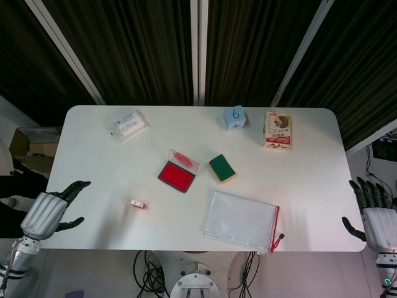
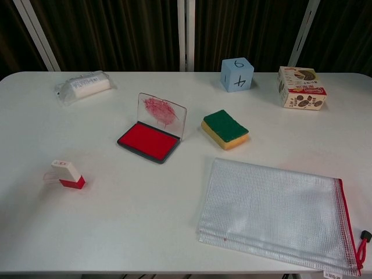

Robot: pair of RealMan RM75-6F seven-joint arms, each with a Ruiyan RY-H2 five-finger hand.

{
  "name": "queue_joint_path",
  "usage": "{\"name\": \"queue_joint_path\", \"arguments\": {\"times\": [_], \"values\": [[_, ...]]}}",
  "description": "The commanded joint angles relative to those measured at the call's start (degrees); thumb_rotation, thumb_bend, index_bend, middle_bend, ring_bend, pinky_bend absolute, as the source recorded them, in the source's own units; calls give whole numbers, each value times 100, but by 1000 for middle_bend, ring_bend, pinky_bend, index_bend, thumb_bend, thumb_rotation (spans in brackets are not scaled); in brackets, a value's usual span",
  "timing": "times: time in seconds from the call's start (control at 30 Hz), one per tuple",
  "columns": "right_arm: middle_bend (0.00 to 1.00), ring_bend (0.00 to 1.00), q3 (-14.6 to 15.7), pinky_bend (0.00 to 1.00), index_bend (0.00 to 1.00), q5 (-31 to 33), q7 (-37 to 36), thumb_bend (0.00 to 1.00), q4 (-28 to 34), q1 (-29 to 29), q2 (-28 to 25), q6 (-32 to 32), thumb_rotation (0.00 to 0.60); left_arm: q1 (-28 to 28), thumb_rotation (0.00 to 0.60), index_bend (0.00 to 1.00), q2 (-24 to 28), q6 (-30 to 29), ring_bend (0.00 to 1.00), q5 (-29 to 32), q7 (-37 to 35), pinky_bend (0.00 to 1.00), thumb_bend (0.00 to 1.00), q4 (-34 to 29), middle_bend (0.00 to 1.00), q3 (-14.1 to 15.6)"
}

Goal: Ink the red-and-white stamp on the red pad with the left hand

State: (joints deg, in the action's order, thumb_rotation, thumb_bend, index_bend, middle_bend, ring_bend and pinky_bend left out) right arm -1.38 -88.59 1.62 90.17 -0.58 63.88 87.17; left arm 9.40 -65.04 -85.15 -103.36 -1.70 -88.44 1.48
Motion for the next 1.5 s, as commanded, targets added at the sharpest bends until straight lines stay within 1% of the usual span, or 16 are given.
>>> {"name": "queue_joint_path", "arguments": {"times": [0.03,0.2,0.3,0.47,0.53,0.6,0.73,0.87,0.97,1.1,1.4,1.5], "values": [[0,0,-17,0,0,-16,-17,183,24,21,-29,70,600,265,600,212,-337,360,903,-58,86,929,60,280,310,35],[0,0,-58,0,0,-40,-171,183,-24,100,-78,279,600,546,600,215,-709,783,918,8,345,939,64,459,280,-1],[0,0,-63,0,0,-16,-244,184,-61,129,-104,308,600,736,600,215,-988,1032,918,-3,460,939,73,591,262,-4],[0,0,-41,0,0,-9,-253,183,-65,160,-139,309,600,1017,600,228,-1517,1358,920,20,494,940,89,859,260,-7],[0,0,-28,0,0,-15,-239,183,-58,168,-150,303,600,1097,600,257,-1712,1383,926,11,475,942,111,1009,267,-22],[0,0,-20,0,0,-18,-234,184,-51,176,-158,303,600,1192,600,297,-1934,1414,934,-13,444,947,159,1240,290,-25],[0,0,-19,0,0,-21,-253,184,-63,182,-160,300,600,1353,600,314,-2255,1597,944,102,522,952,212,1626,320,-59],[0,0,-21,0,0,-7,-278,185,-88,171,-155,262,600,1439,600,348,-2433,1723,949,260,599,956,235,1885,344,-86],[0,0,-30,0,0,21,-289,187,-105,154,-150,217,600,1474,600,355,-2521,1771,949,370,584,957,257,2013,350,-83],[0,0,-39,0,0,50,-309,190,-127,131,-132,159,600,1491,600,366,-2597,1774,949,466,490,957,269,2084,368,-47],[0,0,-44,0,0,103,-336,194,-183,133,-118,117,600,1554,600,436,-2696,1767,960,550,351,966,270,2211,443,66],[0,0,-42,0,0,110,-336,195,-191,136,-115,111,600,1578,600,453,-2730,1766,963,580,332,968,290,2246,460,82]]}}
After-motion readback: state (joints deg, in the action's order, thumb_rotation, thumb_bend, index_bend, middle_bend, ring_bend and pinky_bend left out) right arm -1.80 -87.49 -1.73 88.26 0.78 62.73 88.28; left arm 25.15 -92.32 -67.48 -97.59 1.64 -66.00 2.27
